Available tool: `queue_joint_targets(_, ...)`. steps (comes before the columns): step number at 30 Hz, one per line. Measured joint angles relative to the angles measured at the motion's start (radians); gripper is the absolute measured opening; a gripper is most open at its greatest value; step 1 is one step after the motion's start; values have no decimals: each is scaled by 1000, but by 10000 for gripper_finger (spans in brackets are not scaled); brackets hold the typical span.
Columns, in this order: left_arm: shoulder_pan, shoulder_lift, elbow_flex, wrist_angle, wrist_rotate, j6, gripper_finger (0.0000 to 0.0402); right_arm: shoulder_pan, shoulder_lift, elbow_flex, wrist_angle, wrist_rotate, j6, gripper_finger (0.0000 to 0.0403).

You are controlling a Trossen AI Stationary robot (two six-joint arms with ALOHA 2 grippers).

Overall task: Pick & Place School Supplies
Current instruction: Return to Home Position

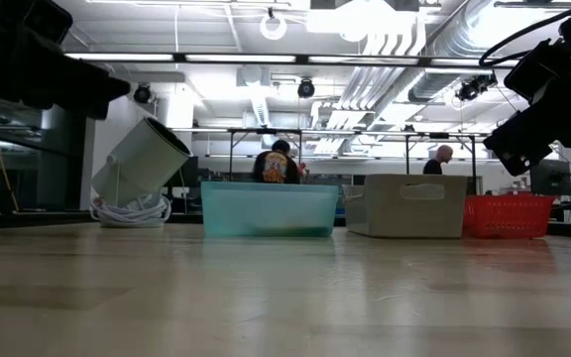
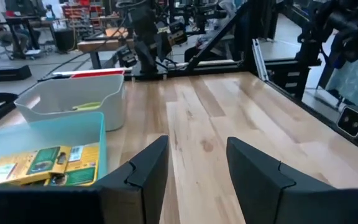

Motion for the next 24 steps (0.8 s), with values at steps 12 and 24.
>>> queue_joint_targets(12,0,-136,-3,-222,-33,124,159,0,0,0,0,0,0,66)
queue_joint_targets(24,0,-311,-4,-397,113,180,159,0,0,0,-1,0,0,66)
